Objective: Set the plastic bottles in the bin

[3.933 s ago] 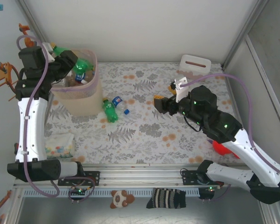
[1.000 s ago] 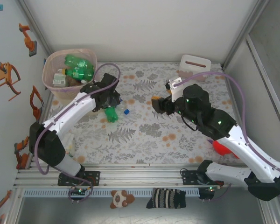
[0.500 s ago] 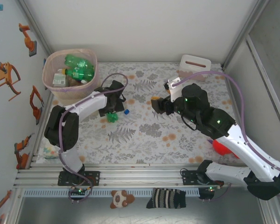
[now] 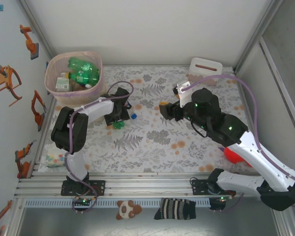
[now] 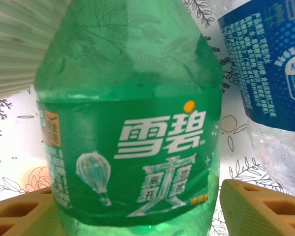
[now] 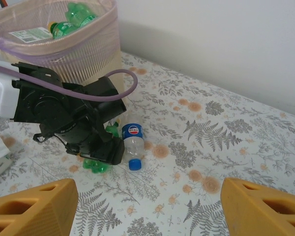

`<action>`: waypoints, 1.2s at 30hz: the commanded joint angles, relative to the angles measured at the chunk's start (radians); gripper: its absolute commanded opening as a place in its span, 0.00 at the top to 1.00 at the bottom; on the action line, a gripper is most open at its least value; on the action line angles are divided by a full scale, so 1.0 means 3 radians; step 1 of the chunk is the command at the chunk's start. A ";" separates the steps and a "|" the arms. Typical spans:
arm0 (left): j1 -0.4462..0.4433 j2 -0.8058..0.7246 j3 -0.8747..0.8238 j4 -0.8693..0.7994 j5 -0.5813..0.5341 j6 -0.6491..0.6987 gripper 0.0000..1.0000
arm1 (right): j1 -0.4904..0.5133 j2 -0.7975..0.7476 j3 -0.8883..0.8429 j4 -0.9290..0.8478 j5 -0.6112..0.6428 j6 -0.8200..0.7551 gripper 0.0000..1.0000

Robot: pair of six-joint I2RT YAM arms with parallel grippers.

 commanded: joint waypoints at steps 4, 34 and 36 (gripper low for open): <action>0.0018 -0.0013 -0.0067 -0.0003 0.0046 0.0001 0.32 | -0.0018 -0.0113 0.0016 -0.0031 0.0090 -0.0013 0.25; -0.0243 -0.1510 0.0212 -0.0393 0.0192 0.0335 0.39 | -0.0015 -0.0274 -0.0071 -0.0018 0.0124 0.0030 0.25; -0.0217 -0.1635 0.0326 -0.0398 0.0272 0.0491 0.39 | -0.0016 -0.0273 -0.0067 -0.0015 0.0127 0.0029 0.25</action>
